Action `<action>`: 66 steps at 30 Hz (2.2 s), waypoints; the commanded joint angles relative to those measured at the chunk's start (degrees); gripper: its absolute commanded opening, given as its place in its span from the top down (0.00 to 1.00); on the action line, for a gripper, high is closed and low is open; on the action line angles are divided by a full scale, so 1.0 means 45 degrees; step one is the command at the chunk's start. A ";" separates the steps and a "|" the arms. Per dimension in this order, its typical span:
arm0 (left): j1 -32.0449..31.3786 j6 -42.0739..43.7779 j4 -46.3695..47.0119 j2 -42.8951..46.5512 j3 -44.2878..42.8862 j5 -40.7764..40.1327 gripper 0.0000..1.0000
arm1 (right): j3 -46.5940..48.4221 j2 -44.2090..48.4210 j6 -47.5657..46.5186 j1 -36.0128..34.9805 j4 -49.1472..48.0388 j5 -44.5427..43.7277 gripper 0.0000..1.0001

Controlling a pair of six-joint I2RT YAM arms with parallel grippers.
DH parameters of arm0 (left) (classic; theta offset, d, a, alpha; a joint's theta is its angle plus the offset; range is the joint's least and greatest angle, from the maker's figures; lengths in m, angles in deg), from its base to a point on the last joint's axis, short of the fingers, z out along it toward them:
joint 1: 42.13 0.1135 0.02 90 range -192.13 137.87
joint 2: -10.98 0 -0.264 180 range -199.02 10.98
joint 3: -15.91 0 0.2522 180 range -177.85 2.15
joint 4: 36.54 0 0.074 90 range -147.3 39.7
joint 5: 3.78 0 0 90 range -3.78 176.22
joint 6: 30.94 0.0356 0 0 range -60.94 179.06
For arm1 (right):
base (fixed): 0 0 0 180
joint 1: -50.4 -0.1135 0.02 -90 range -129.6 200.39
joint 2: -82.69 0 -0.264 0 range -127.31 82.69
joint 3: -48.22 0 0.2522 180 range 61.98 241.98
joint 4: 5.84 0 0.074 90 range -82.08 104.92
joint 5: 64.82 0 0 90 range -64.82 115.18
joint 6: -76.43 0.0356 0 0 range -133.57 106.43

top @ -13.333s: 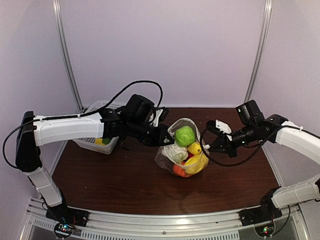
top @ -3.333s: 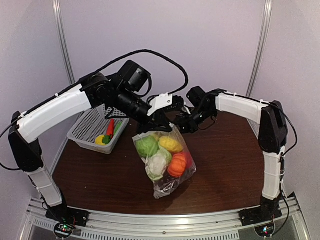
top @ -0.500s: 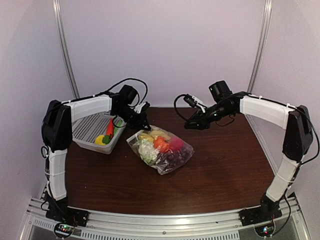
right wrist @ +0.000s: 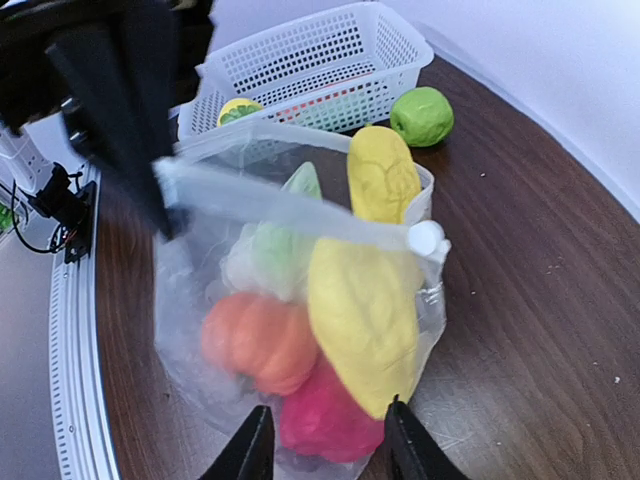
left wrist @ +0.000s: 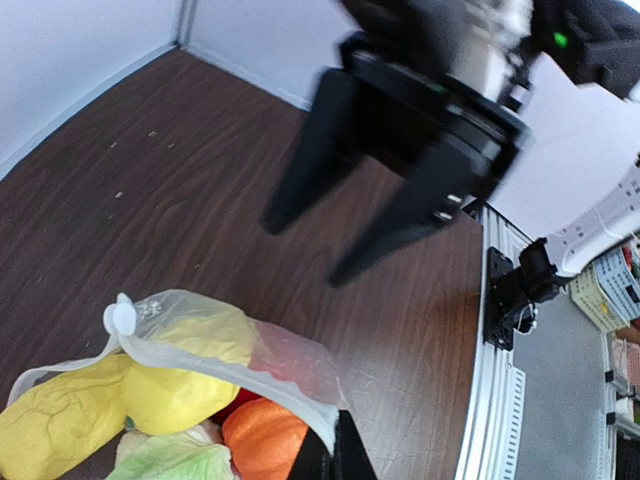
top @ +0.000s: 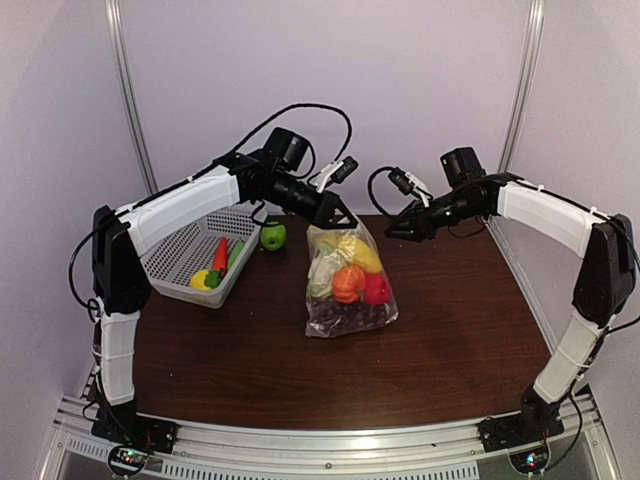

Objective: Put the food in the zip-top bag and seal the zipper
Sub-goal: Pick up the zipper food storage bag at the center of the board, then pass from the left arm to the right

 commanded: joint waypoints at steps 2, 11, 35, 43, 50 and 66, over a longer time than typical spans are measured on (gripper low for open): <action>-0.1382 0.1952 -0.0043 0.1153 -0.0751 0.0283 1.00 | 0.0110 0.0581 0.0532 0.0512 -0.0309 0.0466 0.56; -0.2639 0.3302 -0.0068 0.2211 0.0346 -0.1081 1.00 | -0.0791 0.0179 0.0121 0.0568 -0.0079 0.2052 0.43; -0.2731 0.5434 0.0582 0.4112 0.2122 -0.0070 1.00 | 0.3728 -0.3913 -0.9336 -0.0101 1.1678 0.6814 0.32; -0.2777 0.5476 0.0652 0.4202 0.2039 0.0176 1.00 | 0.4991 -0.4545 -0.8108 -0.0639 1.1677 0.6548 0.37; -0.2799 0.5469 0.0659 0.4277 0.2115 -0.0057 1.00 | 0.4536 -0.4068 -0.8147 -0.1284 1.1688 0.6344 0.77; -0.2789 0.4429 0.2163 0.6082 0.5871 -0.2326 0.78 | 0.2194 -0.0214 -0.1315 -0.0779 0.2319 0.3801 1.00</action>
